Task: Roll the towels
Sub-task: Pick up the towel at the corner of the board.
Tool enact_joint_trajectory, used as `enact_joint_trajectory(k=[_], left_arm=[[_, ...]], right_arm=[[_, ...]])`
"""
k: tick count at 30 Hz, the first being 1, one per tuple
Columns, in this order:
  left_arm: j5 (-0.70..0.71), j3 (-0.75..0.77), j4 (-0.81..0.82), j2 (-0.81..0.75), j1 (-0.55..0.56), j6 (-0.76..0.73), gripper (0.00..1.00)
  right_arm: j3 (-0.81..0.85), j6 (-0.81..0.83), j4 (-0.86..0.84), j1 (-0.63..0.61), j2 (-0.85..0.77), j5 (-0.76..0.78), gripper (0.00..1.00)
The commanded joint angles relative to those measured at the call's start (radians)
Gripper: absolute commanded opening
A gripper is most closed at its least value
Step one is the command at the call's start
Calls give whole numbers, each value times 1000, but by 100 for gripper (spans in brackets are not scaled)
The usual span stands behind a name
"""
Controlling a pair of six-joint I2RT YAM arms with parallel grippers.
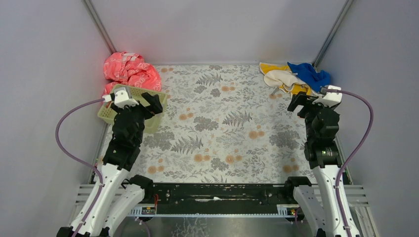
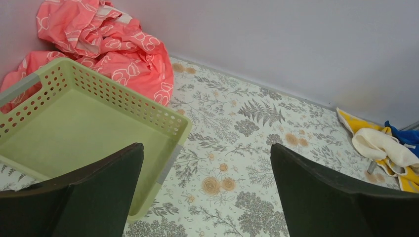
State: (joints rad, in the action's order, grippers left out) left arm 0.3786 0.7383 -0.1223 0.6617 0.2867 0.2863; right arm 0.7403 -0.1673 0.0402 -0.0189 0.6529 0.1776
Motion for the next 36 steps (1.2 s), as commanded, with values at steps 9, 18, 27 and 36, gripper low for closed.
enact_joint_trajectory(k=[9,18,27,36], left_arm=[[24,35,-7,-21,-5,-4,100],[-75,21,9,-20,-5,-21,100],[-16,-1,-11,28,-5,18,100],[-19,-15,-5,66,-11,-13,100]], right_arm=[[73,-11,7,-7,88,92,99],[238,-109,30,78,362,133,99],[348,-287,-111,335,724,-51,99],[568,-432,-229,427,1157,-164,99]])
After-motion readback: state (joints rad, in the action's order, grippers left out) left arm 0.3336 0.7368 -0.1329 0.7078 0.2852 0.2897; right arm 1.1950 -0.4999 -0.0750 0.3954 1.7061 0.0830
